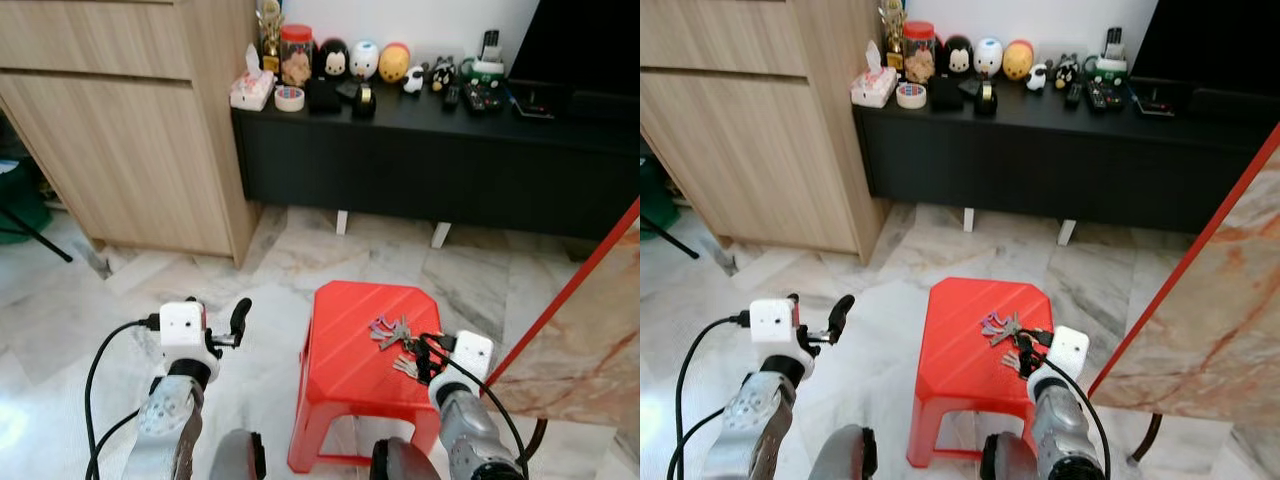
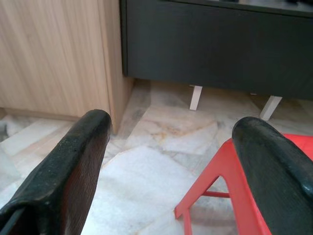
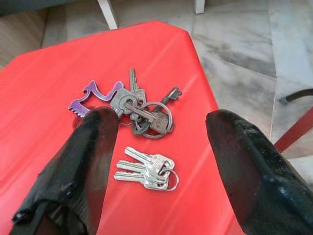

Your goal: Hang keys on a hook

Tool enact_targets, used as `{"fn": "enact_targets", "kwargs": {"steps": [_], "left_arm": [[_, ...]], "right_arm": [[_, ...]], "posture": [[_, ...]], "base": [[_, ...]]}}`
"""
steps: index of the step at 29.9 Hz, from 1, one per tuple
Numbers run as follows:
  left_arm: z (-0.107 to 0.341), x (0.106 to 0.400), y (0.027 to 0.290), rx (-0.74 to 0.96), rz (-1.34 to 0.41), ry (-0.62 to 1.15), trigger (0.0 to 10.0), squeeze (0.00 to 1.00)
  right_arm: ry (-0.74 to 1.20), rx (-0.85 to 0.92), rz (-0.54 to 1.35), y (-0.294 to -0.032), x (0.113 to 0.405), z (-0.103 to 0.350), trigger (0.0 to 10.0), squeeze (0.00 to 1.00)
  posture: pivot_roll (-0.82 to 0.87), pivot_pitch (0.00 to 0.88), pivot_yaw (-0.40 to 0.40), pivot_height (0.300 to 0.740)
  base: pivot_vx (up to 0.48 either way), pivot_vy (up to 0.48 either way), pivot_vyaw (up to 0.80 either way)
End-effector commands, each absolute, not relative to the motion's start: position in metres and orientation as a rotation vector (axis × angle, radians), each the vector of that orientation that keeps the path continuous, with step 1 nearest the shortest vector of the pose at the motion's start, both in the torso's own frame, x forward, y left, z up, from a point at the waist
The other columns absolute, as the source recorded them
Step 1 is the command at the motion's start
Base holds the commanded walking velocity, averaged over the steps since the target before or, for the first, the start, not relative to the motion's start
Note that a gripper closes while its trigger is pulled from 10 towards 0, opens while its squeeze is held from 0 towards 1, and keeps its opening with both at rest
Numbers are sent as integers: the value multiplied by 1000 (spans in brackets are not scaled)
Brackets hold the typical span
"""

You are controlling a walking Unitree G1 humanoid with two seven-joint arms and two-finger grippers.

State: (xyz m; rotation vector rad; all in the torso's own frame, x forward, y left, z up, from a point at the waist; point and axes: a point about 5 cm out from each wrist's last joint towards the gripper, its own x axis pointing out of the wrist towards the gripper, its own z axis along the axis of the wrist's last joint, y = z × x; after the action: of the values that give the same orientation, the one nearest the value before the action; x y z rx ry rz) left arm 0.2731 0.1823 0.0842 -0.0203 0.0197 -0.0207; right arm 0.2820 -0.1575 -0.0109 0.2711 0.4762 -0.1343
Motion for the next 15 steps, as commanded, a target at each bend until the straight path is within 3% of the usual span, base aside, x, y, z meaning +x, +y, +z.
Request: {"fn": "enact_targets", "kwargs": {"steps": [1, 15], "left_arm": [[84, 274, 178, -16, -32, 19, 10000, 0], [95, 272, 176, -20, -26, -21, 10000, 0]], "right_arm": [[498, 254, -141, -162, 278, -16, 10000, 0], [404, 269, -88, -150, 288, -3, 10000, 0]], "posture": [[87, 117, -67, 622], [99, 217, -81, 622]], "base": [[0, 0, 0], [0, 0, 0]]}}
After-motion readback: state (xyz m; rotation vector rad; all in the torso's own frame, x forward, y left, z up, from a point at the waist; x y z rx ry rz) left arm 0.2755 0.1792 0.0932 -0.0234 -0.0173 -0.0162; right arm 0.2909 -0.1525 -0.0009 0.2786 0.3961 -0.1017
